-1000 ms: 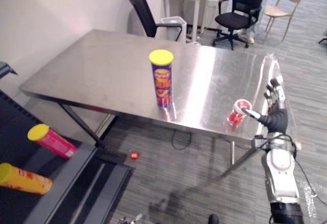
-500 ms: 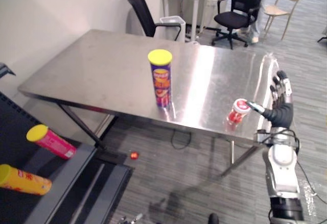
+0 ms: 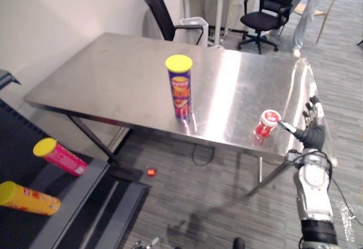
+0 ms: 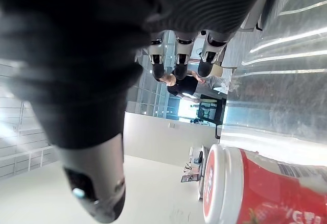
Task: Put the gum and the chips on the shelf.
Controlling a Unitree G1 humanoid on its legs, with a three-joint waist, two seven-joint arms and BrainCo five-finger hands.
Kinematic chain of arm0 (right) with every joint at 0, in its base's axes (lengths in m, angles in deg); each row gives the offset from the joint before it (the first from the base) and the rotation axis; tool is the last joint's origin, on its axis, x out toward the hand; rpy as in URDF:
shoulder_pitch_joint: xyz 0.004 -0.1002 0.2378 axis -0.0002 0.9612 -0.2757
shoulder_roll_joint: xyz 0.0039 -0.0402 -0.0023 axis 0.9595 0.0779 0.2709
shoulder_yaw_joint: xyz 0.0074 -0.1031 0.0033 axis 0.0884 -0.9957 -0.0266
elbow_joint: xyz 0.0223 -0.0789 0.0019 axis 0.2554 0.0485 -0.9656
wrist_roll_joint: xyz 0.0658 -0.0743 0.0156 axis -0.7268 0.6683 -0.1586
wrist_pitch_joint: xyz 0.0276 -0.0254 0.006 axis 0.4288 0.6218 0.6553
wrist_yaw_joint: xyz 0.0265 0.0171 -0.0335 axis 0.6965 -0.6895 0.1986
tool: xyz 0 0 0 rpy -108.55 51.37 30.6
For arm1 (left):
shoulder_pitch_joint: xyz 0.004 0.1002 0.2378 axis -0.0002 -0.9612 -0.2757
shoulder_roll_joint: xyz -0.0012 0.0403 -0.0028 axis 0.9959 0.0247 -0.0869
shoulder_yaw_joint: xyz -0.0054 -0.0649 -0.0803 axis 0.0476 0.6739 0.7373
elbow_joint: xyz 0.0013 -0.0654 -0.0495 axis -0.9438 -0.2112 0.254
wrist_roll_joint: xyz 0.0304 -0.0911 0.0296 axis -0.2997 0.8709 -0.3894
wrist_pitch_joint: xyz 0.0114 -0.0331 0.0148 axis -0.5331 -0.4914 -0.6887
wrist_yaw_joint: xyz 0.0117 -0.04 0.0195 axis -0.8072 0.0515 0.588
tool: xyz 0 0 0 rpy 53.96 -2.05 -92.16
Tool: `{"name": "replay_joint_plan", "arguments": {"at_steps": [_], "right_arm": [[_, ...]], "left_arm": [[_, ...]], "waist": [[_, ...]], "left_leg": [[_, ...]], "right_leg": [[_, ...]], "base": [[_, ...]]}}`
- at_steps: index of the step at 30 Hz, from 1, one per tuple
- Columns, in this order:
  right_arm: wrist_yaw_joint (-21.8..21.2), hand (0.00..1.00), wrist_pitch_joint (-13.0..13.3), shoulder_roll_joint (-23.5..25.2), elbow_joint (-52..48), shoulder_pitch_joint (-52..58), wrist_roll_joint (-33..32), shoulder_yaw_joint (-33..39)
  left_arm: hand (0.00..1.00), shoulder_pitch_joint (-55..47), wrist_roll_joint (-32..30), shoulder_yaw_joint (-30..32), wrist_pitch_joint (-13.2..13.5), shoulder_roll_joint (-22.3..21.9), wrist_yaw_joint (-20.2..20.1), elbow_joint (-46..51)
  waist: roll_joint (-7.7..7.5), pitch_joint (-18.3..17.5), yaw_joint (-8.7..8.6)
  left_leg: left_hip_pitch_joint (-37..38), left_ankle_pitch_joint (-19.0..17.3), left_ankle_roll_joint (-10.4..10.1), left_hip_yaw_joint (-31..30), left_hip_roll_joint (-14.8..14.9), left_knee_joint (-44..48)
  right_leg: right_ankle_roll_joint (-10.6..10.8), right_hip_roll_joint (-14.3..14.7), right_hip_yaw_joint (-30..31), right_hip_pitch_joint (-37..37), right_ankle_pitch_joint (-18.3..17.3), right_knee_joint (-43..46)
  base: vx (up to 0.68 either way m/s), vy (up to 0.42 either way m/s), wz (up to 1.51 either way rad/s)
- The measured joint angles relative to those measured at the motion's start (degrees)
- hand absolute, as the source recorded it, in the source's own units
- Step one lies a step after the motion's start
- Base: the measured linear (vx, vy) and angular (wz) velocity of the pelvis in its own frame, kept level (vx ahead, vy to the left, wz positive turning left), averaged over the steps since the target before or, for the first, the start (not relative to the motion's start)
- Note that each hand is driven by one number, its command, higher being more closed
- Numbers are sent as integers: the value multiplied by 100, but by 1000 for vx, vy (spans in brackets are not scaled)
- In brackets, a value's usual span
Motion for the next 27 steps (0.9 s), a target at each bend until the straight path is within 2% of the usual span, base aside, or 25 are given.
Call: {"name": "replay_joint_plan", "arguments": {"at_steps": [6,12,23,27], "right_arm": [[2,0,-35,0,179,-18,-2,8],[88,0,-62,-3,384,-191,-3,9],[175,0,-94,-9,592,-539,-4,-5],[173,0,-139,-9,619,-640,-6,-22]], "left_arm": [[0,11,5,-1,1,-5,-10,29],[0,35,12,2,6,-51,-8,48],[0,159,28,5,22,-41,3,99],[0,200,29,4,24,-46,5,119]], "waist": [[13,8,52],[94,112,64],[77,393,116],[67,427,205]], "left_leg": [[-96,1,2,-13,-4,19],[-109,1,2,-36,-4,28],[-296,2,4,-91,-4,90],[-328,3,4,-152,-6,90]], "right_leg": [[-1,-2,-4,-80,1,0],[-4,-1,-26,-77,3,1],[-21,-1,-69,-209,16,2],[-22,0,-89,-230,16,3]], "base": [[0,-3,1],[0,-4,1],[-5,-9,2],[-4,-12,3]]}}
